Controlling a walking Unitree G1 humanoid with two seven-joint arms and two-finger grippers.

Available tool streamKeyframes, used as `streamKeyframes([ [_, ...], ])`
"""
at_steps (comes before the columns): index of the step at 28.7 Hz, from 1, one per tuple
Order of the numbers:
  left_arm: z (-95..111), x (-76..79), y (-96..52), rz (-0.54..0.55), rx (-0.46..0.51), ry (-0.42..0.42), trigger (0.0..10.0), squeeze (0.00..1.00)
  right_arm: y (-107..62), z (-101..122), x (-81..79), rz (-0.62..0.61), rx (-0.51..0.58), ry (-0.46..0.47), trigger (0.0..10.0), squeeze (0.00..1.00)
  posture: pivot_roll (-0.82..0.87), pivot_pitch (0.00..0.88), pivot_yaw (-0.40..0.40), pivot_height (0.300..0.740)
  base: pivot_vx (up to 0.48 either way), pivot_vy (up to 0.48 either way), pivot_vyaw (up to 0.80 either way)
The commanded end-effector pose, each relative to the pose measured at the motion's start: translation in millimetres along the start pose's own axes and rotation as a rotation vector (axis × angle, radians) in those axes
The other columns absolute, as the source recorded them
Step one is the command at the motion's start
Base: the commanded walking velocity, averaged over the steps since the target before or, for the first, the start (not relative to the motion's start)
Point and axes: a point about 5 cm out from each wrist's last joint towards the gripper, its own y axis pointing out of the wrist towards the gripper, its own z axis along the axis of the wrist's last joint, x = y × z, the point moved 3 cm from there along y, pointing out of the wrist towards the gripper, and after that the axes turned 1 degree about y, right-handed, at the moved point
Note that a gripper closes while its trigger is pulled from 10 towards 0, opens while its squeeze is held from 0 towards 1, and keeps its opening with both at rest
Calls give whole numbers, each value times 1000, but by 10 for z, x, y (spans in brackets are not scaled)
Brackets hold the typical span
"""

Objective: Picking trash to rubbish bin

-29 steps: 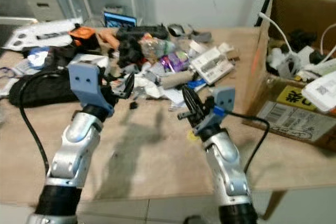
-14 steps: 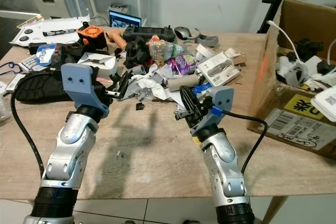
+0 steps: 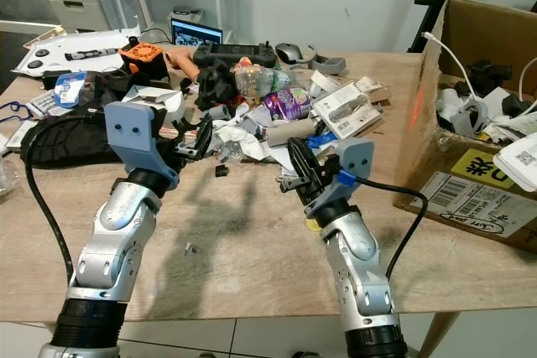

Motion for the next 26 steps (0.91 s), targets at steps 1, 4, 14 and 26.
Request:
streamKeyframes([
  [1,-31,0,1,-10,-20,-15,10000,0,-33,-37,18,-14,-16,7,10000,0,39,162,-2,740,0,0,0],
  [4,-25,13,2,-23,-23,-20,10000,0,-41,-31,29,-20,-14,7,10000,0,38,143,0,740,0,136,0],
  [14,-14,9,-9,-28,-17,5,10000,0,-43,-44,17,-16,-19,8,10000,0,40,156,0,740,0,171,0],
  [26,12,66,-31,-69,-2,42,10000,0,-56,-50,11,-21,-20,12,10000,0,42,179,-1,740,0,0,0],
])
